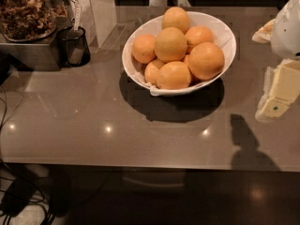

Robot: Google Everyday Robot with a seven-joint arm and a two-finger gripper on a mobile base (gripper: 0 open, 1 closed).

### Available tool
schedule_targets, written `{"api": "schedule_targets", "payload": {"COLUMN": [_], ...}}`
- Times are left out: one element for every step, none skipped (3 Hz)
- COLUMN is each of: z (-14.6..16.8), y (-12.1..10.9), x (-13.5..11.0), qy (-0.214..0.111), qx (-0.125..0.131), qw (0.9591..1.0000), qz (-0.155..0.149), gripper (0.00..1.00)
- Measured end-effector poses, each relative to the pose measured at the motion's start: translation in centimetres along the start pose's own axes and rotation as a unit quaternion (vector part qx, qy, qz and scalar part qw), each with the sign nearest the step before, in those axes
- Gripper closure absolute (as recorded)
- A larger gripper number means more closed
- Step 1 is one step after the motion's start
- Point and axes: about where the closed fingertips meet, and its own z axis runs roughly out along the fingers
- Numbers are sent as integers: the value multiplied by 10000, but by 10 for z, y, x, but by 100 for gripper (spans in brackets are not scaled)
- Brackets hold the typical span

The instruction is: Pick orange from white bowl

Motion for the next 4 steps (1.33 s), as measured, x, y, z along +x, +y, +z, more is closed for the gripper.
{"api": "schedule_targets", "payload": {"z": [0,-5,-10,-8], "y": [0,-15,-37,-61], "x": [0,-9,-20,-29], "qy": [0,-163,-309,-571], "qx": [0,114,217,274], "qw": [10000,9998,9992,9979], "qz": [0,-41,-131,-132], "gripper": [0,0,0,0]}}
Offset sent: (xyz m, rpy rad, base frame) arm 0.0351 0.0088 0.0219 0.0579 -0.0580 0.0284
